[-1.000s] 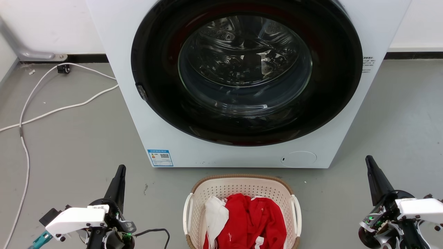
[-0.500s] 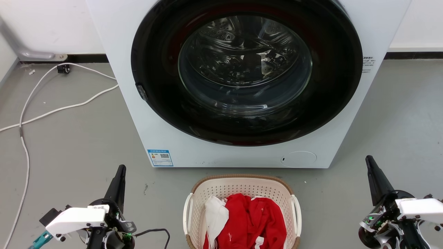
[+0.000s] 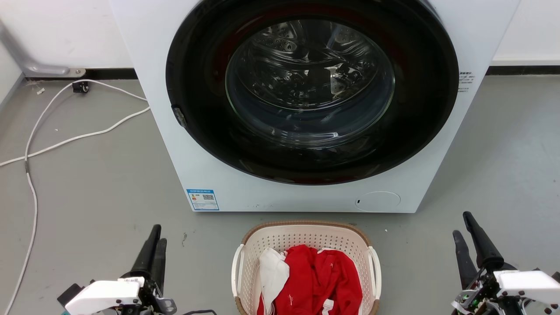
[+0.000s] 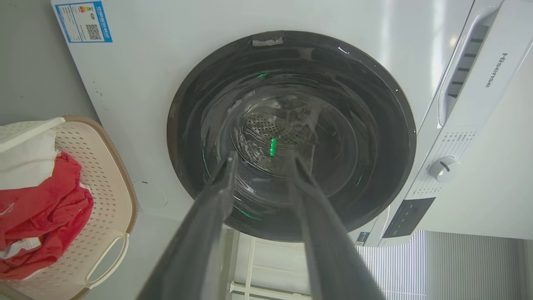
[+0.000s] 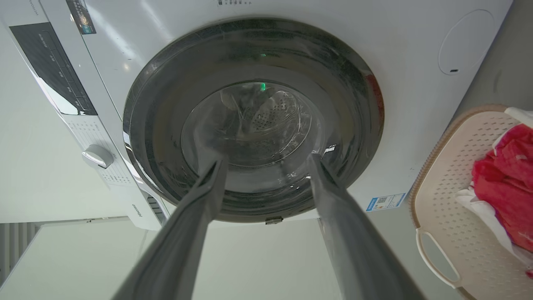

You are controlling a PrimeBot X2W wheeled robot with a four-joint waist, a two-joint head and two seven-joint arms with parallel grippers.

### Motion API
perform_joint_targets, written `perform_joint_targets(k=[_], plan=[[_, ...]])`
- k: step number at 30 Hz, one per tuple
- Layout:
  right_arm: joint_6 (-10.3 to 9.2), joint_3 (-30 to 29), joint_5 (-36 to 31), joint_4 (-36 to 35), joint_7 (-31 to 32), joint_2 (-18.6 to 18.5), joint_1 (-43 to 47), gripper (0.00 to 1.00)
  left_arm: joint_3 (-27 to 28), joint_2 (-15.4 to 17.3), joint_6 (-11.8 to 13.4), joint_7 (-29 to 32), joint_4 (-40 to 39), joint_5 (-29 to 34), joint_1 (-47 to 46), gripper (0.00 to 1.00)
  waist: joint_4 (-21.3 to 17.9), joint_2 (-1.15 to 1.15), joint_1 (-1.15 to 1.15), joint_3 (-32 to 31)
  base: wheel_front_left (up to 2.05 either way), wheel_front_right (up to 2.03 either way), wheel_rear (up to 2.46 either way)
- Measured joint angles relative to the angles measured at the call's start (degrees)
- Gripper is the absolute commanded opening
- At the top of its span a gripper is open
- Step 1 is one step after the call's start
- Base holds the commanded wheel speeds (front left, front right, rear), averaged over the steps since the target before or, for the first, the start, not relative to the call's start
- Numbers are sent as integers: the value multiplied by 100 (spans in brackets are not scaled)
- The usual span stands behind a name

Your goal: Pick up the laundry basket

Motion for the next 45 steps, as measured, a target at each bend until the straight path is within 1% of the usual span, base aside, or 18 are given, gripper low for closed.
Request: perform_joint_targets(k=[10, 16, 21, 24, 27, 33, 38, 43, 45], plan=[[0, 42, -204, -202, -280, 1, 91, 100, -16, -1, 0, -275, -205, 197, 60, 100, -7, 0, 0, 1, 0, 0, 0], [0, -55, -601, -257, -427, 2, 98, 100, 66, 1, 1, -426, -247, 581, 76, 100, -14, 0, 0, -4, 0, 0, 0], [1, -222, -1071, -388, -553, 2, 102, 100, 167, -1, 79, -550, -337, 901, 94, 100, -16, 0, 0, -7, 0, 0, 0], [0, -332, -1443, -512, -611, 3, 101, 100, 265, 4, 168, -625, -490, 1250, 97, 100, -17, 0, 0, -4, 0, 0, 0], [0, -423, -1841, -598, -688, 3, 101, 100, 316, 3, 311, -687, -670, 1585, 103, 100, -17, 0, 0, 3, 0, 0, 0], [1, -492, -2898, -999, -805, 3, 87, 100, 313, 3, 491, -820, -1106, 2217, 120, 100, -16, 0, 0, 21, 0, 0, 0], [1, -446, -3818, -1389, -911, 4, 85, 100, 198, 3, 687, -918, -1529, 3018, 151, 100, -19, 0, 0, 38, 0, 0, 0], [0, -308, -4632, -1681, -1012, 4, 86, 100, -76, 3, 801, -1012, -1786, 3762, 211, 100, -24, 0, 0, 46, 0, 0, 0], [0, -231, -4931, -1775, -1046, 4, 89, 100, -180, 5, 808, -1039, -1862, 4075, 246, 100, -27, 0, 0, 48, 0, 0, 0]])
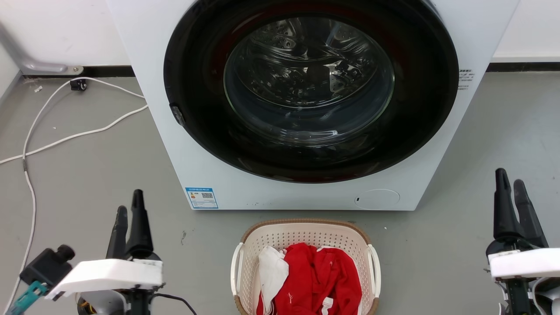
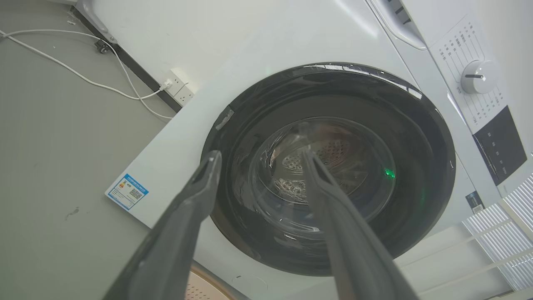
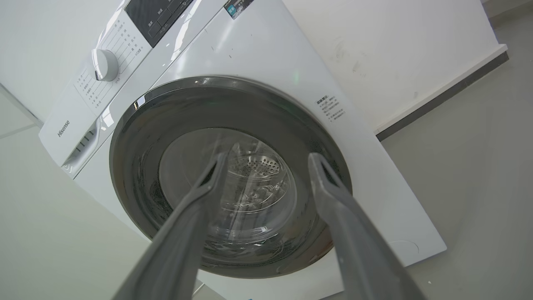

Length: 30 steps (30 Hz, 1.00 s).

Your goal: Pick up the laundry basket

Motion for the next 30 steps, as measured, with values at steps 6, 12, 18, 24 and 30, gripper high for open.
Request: perform_joint_targets(k=[6, 12, 18, 24, 30], plan=[[0, 129, -747, -241, -109, 0, 58, 100, -360, 1, 9, -110, -211, 1000, 51, 100, -13, 0, 0, 10, 0, 0, 0], [0, 196, -1346, -323, -205, 0, 143, 100, -750, 102, 88, -212, -258, 1715, 117, 100, -21, 0, 0, 6, 0, 0, 0], [1, 328, -2221, -327, -333, -1, 255, 100, -1343, 494, 569, -339, -286, 2482, 126, 100, -26, 0, 0, -12, 0, 0, 0], [1, 327, -2663, -292, -416, -1, 348, 100, -1891, 802, 936, -437, -269, 2844, 122, 100, -28, 0, 0, -22, 0, 0, 0], [2, 380, -3095, -123, -508, -1, 444, 100, -2267, 967, 1217, -513, -183, 3047, 93, 100, -30, 0, 0, -40, 0, 0, 0]])
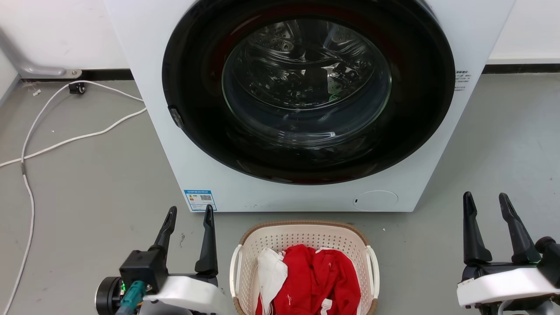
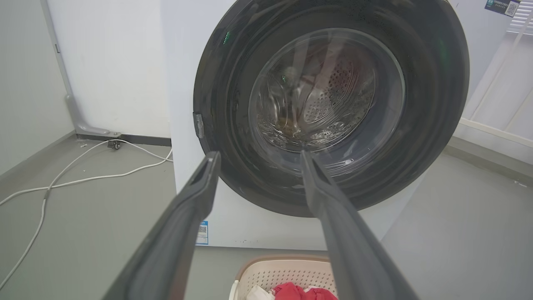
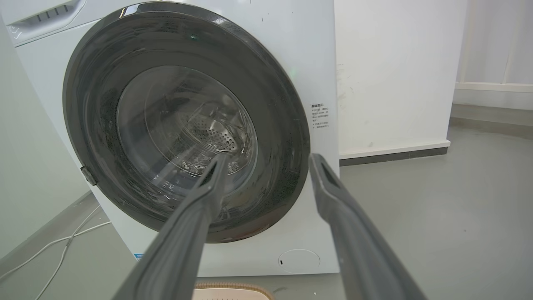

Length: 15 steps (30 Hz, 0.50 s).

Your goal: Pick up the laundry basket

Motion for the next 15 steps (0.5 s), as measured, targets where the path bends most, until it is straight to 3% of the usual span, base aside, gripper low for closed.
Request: perform_joint_targets(k=[6, 15], plan=[[0, 24, -482, 22, -104, 0, 33, 100, -416, 215, 92, -109, 68, 357, -44, 100, -10, 0, 0, -7, 0, 0, 0], [8, -43, -657, 46, -212, 0, 118, 100, -457, 174, 78, -225, 30, 486, -44, 100, -29, 0, 0, 14, 0, 0, 0]])
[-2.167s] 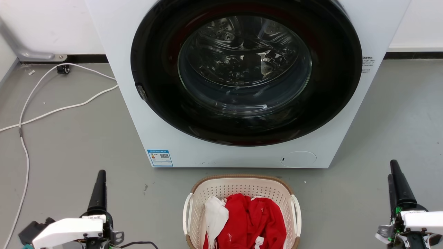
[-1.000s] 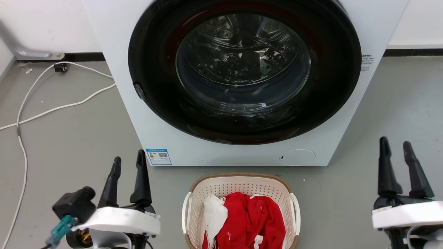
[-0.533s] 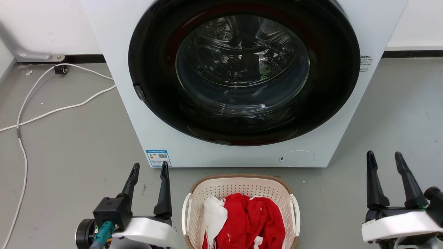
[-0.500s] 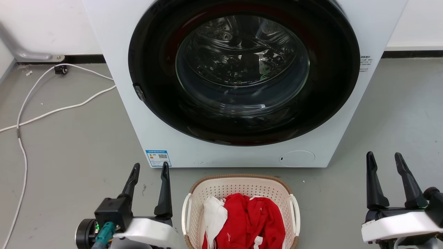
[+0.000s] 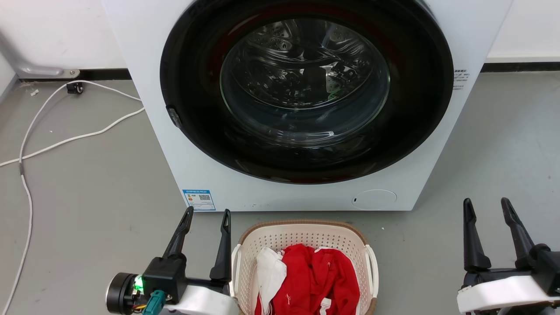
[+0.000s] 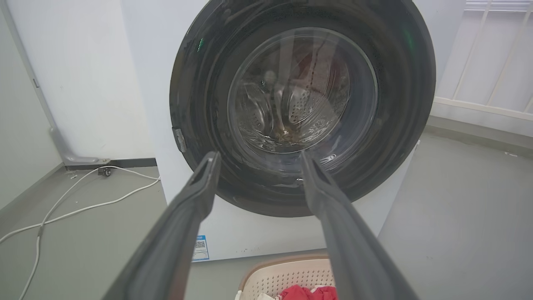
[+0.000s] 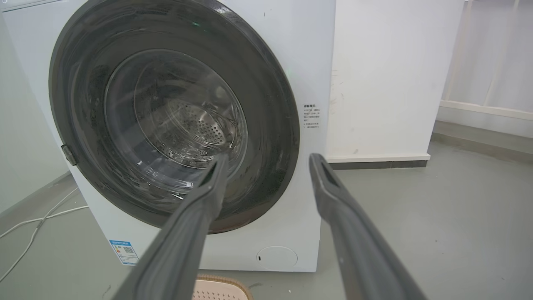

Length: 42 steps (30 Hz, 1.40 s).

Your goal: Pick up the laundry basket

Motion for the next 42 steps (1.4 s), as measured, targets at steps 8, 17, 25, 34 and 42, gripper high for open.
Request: perform_joint_targets(k=[8, 17, 25, 34, 42], plan=[[0, -54, -29, 3, -116, -2, 17, 100, 705, -526, -604, -111, -172, -41, 292, 100, -1, 0, 0, 28, 0, 0, 0], [0, -68, -332, 22, -242, -2, 53, 100, 1218, -926, -1415, -231, 93, 638, 485, 100, -13, 0, 0, 24, 0, 0, 0], [0, -68, -606, -10, -321, -2, 54, 100, 1291, -1034, -1594, -303, 201, 1143, 509, 100, -23, 0, 0, 21, 0, 0, 0], [0, -86, -630, -10, -338, -2, 54, 100, 1389, -1089, -1678, -327, 213, 1232, 526, 100, -11, 0, 0, 17, 0, 0, 0], [0, -63, -604, 13, -338, -2, 54, 100, 1418, -1103, -1725, -327, 227, 1228, 532, 100, -3, 0, 0, 29, 0, 0, 0]])
